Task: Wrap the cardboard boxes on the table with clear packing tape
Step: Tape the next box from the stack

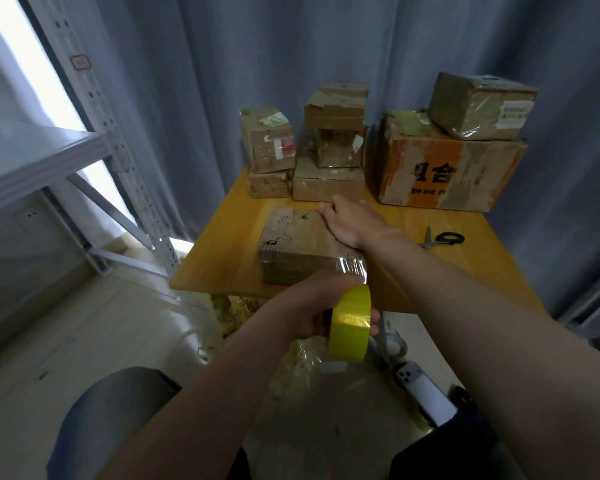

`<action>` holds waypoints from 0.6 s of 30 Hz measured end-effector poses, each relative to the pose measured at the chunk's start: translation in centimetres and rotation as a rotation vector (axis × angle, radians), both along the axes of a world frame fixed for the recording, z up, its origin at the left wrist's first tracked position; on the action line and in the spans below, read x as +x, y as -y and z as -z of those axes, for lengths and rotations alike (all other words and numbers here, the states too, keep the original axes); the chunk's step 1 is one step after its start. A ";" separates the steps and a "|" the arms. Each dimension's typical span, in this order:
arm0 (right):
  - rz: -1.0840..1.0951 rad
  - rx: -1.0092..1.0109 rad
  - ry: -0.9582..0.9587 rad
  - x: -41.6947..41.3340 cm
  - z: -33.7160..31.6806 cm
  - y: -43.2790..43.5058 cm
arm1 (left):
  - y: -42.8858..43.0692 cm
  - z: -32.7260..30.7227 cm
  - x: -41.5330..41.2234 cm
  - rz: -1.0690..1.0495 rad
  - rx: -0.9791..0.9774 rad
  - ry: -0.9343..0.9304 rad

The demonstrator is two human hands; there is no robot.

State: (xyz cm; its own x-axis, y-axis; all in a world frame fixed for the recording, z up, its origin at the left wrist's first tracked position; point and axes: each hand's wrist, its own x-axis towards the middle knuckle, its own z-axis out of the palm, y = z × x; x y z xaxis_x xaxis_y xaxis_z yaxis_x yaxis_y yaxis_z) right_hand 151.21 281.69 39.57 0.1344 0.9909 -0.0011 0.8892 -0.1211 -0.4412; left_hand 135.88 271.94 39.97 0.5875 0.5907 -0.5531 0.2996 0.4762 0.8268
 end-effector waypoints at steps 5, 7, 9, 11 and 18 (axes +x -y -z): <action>0.056 0.033 -0.123 0.7 0.0 -2.2 | -0.5 0.3 -0.1 -0.001 -0.020 -0.008; 0.105 0.060 -0.165 1.1 0.2 -2.9 | -0.6 0.5 -0.2 -0.002 -0.026 -0.012; 0.145 0.056 -0.220 1.6 0.3 -3.5 | -0.7 0.8 0.0 -0.001 -0.008 -0.038; 0.132 0.059 -0.258 1.9 0.1 -3.6 | -1.0 1.2 0.3 -0.006 0.026 -0.070; 0.204 0.404 -0.468 1.1 -0.4 2.0 | -0.9 1.8 0.6 -0.091 0.025 -0.086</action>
